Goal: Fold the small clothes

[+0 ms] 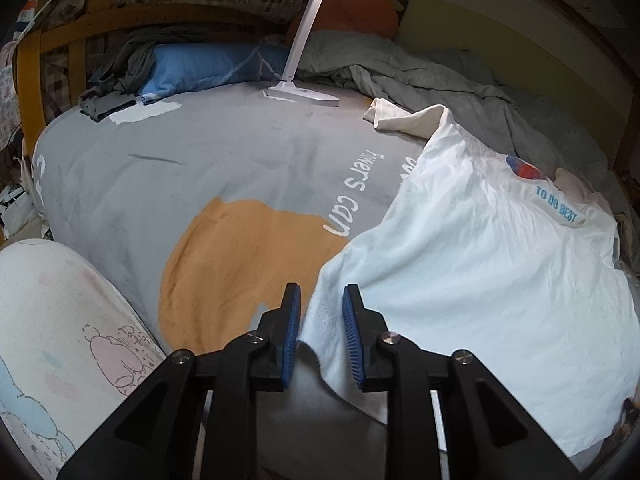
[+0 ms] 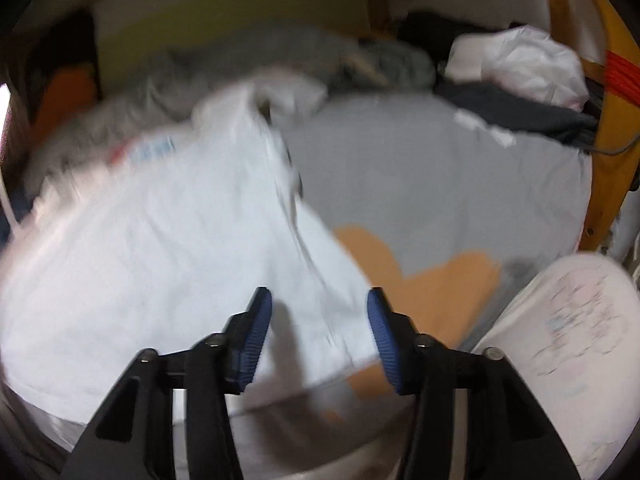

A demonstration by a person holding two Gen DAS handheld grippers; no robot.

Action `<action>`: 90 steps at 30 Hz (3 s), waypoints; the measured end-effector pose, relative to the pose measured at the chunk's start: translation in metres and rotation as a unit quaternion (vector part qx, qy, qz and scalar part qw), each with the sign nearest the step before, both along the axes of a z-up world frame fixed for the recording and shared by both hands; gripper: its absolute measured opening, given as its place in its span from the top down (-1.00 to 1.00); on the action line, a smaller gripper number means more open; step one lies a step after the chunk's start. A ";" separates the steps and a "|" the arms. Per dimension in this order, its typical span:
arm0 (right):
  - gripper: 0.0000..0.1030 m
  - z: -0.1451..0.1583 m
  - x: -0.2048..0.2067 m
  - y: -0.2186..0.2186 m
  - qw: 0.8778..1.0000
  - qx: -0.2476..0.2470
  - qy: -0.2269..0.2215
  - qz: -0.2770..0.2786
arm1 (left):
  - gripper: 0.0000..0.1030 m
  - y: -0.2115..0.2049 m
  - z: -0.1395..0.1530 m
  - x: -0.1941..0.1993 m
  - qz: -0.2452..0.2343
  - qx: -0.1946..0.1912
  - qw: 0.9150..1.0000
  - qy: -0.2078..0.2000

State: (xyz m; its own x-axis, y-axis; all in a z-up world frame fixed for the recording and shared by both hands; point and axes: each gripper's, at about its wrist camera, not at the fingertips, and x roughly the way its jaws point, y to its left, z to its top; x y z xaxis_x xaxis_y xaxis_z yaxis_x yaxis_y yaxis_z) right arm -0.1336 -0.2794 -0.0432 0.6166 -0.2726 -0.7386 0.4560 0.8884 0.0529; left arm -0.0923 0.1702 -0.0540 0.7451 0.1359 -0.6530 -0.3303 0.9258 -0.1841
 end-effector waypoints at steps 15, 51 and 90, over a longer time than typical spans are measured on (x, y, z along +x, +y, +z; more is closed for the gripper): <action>1.00 0.025 -0.026 -0.016 0.994 -0.023 -0.075 -0.073 | 0.52 -0.009 0.000 -0.003 -0.025 0.003 1.000 0.001; 0.09 0.012 -0.008 -0.003 0.997 -0.011 -0.064 -0.031 | 0.21 -0.005 -0.009 -0.003 -0.054 -0.059 0.997 0.010; 0.92 0.105 0.190 -0.068 0.994 0.071 -0.077 -0.005 | 0.84 -0.030 0.077 0.193 0.013 -0.083 0.994 0.063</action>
State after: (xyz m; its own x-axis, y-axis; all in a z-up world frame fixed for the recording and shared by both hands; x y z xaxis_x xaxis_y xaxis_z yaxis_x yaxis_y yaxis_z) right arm 0.0564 -0.3473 0.0613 0.7234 -0.1790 -0.6668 0.4418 0.8622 0.2479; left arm 0.1011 0.1403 0.0233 0.6531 0.0371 -0.7563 -0.3837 0.8773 -0.2884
